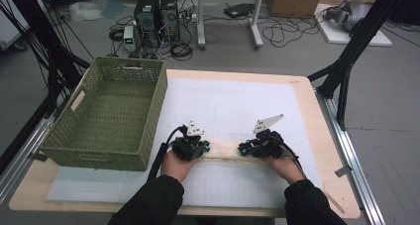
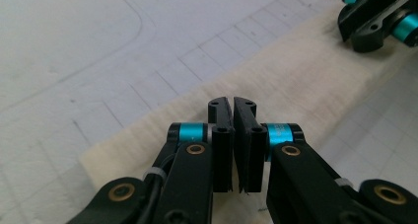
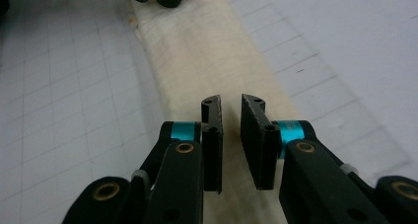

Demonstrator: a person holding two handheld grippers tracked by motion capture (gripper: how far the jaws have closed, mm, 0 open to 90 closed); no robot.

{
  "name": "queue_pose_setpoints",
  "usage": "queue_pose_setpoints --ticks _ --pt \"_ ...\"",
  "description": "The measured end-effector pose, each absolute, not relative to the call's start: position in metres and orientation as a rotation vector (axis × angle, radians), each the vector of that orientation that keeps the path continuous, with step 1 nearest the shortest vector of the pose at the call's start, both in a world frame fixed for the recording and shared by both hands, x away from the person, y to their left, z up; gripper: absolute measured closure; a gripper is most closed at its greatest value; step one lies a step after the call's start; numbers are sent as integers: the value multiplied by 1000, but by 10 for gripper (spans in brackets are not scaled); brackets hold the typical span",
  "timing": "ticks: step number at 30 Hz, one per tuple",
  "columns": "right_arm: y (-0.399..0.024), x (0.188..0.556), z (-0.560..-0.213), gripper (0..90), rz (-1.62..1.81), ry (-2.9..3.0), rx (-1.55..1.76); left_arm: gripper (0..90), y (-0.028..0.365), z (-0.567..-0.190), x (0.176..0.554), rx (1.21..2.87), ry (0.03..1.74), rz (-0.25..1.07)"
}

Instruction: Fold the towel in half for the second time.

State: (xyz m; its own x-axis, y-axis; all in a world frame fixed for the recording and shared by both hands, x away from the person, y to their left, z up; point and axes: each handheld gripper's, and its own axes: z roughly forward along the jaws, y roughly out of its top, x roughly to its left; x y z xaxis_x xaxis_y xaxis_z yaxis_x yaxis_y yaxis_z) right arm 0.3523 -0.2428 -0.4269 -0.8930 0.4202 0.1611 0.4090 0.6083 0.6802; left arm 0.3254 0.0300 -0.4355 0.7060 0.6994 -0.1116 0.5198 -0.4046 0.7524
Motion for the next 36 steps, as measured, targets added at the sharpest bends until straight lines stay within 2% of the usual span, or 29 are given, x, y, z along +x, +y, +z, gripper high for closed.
queue_pose_setpoints --ticks 5,10,12,14,17,20,27,36 --pt "-236 346 -434 890 1126 2882 635 865 29 -439 320 2147 904 263" --pt "-246 340 -434 888 1129 2910 606 864 41 -438 312 2151 878 244" --pt "-249 339 -433 835 1133 2896 610 853 44 -437 311 2147 872 257" --pt "-251 338 -429 781 1150 2857 599 802 46 -435 311 2126 858 329" --pt "-257 339 -424 711 1177 2793 633 665 50 -434 314 2077 904 414" --pt "-265 340 -425 654 1139 2763 654 609 52 -438 317 2121 919 416" --pt "-292 331 -432 582 1076 2730 672 556 56 -440 313 2137 919 398" --pt "-325 323 -437 551 1107 2676 740 520 61 -441 307 2138 907 404"
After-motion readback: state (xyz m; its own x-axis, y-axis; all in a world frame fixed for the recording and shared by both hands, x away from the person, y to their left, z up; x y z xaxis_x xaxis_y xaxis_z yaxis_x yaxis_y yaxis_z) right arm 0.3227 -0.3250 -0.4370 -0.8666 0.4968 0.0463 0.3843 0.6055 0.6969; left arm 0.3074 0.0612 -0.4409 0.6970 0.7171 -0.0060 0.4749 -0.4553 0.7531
